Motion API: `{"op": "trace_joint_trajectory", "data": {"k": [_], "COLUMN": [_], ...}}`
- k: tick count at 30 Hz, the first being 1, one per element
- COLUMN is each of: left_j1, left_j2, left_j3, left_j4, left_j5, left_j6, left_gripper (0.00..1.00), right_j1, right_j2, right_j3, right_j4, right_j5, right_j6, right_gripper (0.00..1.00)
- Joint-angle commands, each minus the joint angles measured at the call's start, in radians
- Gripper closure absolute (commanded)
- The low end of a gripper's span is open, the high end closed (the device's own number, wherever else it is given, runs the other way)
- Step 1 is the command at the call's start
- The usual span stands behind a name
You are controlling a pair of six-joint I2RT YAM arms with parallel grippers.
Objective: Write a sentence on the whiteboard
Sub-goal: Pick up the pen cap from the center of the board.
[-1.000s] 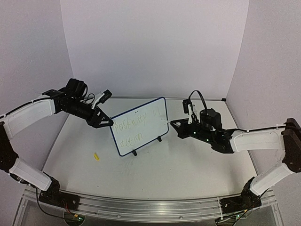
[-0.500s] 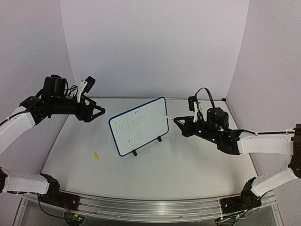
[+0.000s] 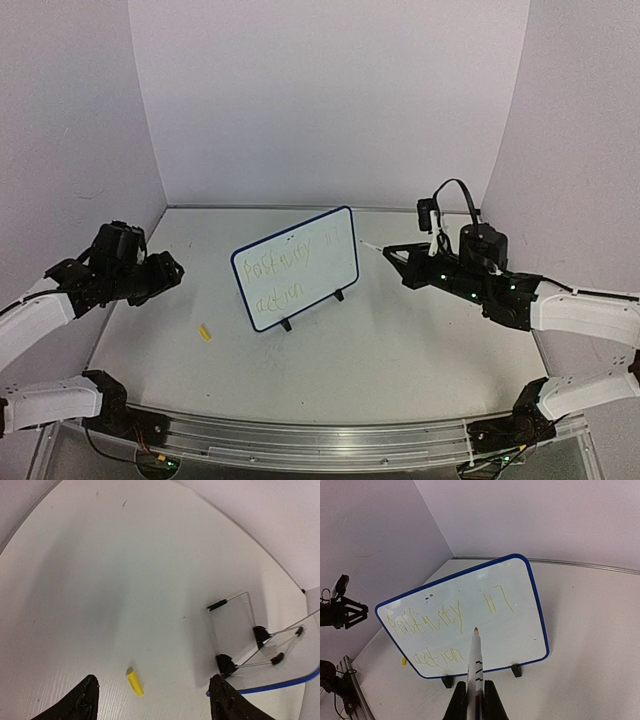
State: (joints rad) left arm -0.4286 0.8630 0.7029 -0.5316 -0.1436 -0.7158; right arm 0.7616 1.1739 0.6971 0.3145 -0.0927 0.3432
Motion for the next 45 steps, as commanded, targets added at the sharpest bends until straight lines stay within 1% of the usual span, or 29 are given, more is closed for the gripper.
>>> {"op": "trace_joint_trajectory", "data": {"k": [1,3,7,11,16,19,20,22,31,38,45], "left_j1": [-0.001,-0.001,-0.012,-0.031,-0.057,-0.067,-0.071,-0.079,-0.105,-0.106,-0.106], "left_j2": [0.153,0.24,0.405,0.514,0.616,0.67,0.686,0.707,0.752,0.754,0.771], "left_j3": [-0.003,0.017,0.061,0.092,0.151,0.186,0.197,0.211,0.228,0.206,0.195], "left_j4": [-0.091,-0.103,-0.105,-0.097,-0.102,-0.104,-0.108,-0.118,-0.172,-0.158,-0.138], "left_j5": [-0.051,-0.016,0.044,0.072,0.075,0.076,0.074,0.063,0.043,0.045,0.055], "left_j6": [-0.258,-0.268,-0.284,-0.306,-0.313,-0.314,-0.313,-0.313,-0.333,-0.344,-0.34], "left_gripper": [0.26,0.27,0.36,0.44,0.48,0.53,0.55,0.59,0.64,0.66,0.72], "right_j1": [-0.002,-0.002,-0.002,-0.002,-0.002,-0.002,-0.002,-0.002,-0.002,-0.002,-0.002], "right_j2": [-0.036,-0.036,-0.026,-0.014,0.006,0.015,0.018,0.021,0.029,0.038,0.04], "right_j3": [0.013,0.012,0.012,0.012,0.013,0.013,0.014,0.013,0.006,0.004,0.002], "right_j4": [-0.043,-0.053,-0.064,-0.064,-0.063,-0.062,-0.062,-0.061,-0.055,-0.052,-0.052], "right_j5": [0.001,0.007,0.012,0.009,0.009,0.007,0.008,0.006,0.009,0.007,0.006], "right_j6": [0.01,0.002,-0.014,-0.016,-0.015,-0.018,-0.018,-0.02,-0.016,-0.012,-0.008], "right_gripper": [1.0,1.0,1.0,1.0,1.0,1.0,1.0,1.0,1.0,1.0,1.0]}}
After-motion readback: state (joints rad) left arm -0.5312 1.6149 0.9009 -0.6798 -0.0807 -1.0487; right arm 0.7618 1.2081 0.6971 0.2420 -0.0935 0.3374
